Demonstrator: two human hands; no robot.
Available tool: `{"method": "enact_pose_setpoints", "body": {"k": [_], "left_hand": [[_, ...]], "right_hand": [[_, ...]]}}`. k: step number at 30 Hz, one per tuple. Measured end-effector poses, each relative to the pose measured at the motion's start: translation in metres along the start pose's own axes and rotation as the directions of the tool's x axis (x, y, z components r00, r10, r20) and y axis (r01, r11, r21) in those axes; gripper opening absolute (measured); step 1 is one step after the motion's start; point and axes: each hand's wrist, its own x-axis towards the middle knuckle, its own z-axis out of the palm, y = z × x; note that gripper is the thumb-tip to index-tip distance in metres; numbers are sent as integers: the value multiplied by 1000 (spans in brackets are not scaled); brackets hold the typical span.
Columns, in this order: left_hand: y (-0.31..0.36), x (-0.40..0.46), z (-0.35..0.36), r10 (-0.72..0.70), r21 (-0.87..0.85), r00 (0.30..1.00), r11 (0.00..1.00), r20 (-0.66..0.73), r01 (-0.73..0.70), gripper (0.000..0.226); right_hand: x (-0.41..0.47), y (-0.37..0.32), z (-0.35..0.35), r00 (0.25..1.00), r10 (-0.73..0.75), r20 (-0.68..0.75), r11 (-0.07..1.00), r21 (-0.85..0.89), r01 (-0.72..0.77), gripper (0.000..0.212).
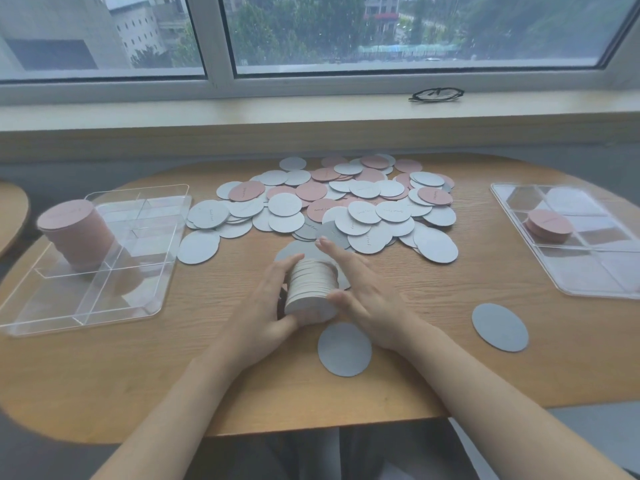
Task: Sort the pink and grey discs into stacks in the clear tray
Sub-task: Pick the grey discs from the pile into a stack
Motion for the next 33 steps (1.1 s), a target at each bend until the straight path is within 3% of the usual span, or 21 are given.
{"method": "enact_pose_setpoints", "body": {"k": [3,6,10,13,19,24,30,33], "left_hand": [[4,-1,-3,-17,-44,1000,999,-7,17,71],[4,-1,-3,-28,-51,1000,998,-9,28,69],[3,-1,-2,-30,-55,1000,998,-10,29,68],[2,0,-3,-45,-52,999,998,-14,44,69],[3,0,-2,-69,-58,997,996,-18,68,70],[4,-1,-2,-84,-53,996,995,-20,83,72],[6,-2,-3,-94,-56,995,994,-19,93,74],[7,-2,-4,-101,-57,995,993,-22,100,74]], "right_hand": [[1,21,-11,935,16,-354,978,-190,-89,44],[-1,50,-35,810,174,-560,866,-303,-397,42],[-8,85,-59,752,495,-436,627,-420,-656,74],[-9,96,-66,733,583,-349,602,-420,-679,75],[-10,87,-66,810,439,-388,677,-450,-583,49],[-16,70,-62,823,368,-433,645,-518,-561,23],[-19,61,-64,782,181,-597,671,-506,-542,24],[-16,52,-57,781,36,-623,789,-463,-405,33]]}}
